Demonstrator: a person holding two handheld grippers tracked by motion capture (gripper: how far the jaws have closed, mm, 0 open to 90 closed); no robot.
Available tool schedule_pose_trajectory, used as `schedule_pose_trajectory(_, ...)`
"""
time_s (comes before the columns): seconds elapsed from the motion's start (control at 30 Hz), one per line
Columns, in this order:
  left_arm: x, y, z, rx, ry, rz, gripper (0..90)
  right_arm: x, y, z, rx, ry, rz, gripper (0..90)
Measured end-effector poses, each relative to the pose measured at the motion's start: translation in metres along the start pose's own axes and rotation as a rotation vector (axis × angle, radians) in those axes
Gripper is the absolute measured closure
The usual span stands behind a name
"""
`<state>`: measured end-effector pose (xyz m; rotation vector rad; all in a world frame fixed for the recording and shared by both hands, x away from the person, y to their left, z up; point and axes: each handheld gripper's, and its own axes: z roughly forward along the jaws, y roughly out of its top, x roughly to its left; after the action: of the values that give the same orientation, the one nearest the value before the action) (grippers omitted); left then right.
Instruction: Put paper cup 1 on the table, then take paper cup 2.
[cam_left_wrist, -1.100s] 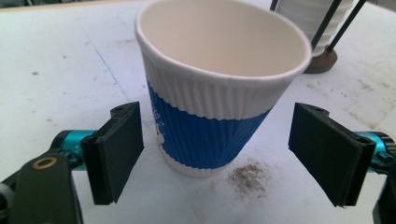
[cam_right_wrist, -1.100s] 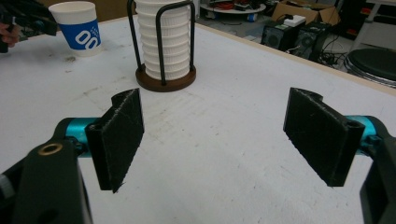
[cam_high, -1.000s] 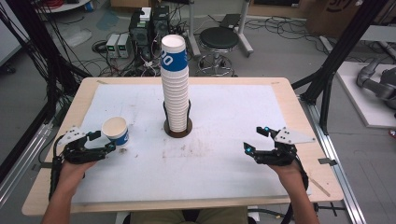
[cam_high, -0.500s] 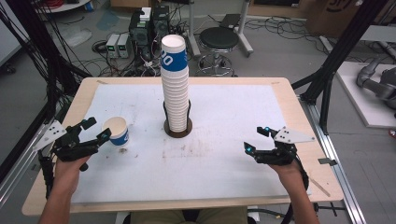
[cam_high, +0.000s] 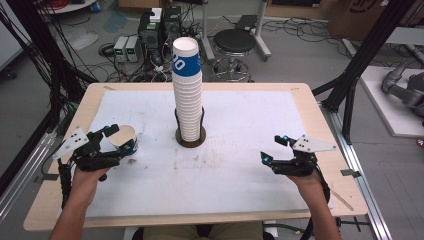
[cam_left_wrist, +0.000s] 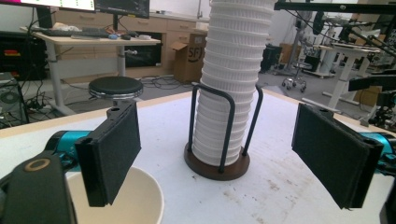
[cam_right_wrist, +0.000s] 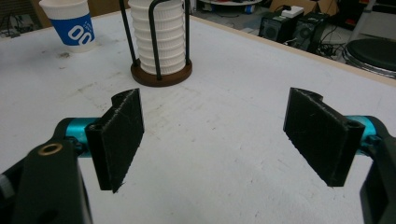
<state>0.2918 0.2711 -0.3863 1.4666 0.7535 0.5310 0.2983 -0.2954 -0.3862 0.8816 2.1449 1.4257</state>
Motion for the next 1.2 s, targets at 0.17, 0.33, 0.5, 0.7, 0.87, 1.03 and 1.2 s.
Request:
schedule_pose_trajectory(0.17, -0.001, -0.002, 0.001, 0.009, 0.000, 0.005, 15.7, 0.000, -0.001, -0.001, 0.000, 0.006, -0.001, 20.8)
schedule_pose_trajectory(0.33, 0.000, -0.002, 0.000, 0.006, -0.003, 0.007, 15.7, 0.001, 0.002, -0.002, -0.008, 0.015, 0.004, 20.8)
schedule_pose_trajectory(0.5, 0.000, -0.002, 0.001, 0.002, -0.023, -0.003, 15.7, 0.004, 0.007, -0.001, -0.013, 0.029, -0.001, 20.8)
schedule_pose_trajectory(0.7, 0.000, -0.003, 0.003, 0.006, -0.047, -0.014, 15.6, 0.005, 0.018, 0.002, -0.026, 0.051, 0.000, 20.8)
schedule_pose_trajectory(0.87, -0.002, -0.004, 0.005, 0.016, -0.062, -0.014, 15.7, 0.001, 0.033, 0.008, -0.028, 0.105, 0.024, 20.8)
schedule_pose_trajectory(1.03, -0.005, -0.002, 0.004, 0.014, -0.070, -0.005, 15.7, 0.000, 0.059, 0.014, -0.022, 0.154, 0.005, 20.8)
schedule_pose_trajectory(1.2, -0.009, -0.004, 0.007, 0.030, -0.078, -0.001, 15.7, 0.005, 0.091, 0.022, -0.002, 0.200, -0.027, 20.8)
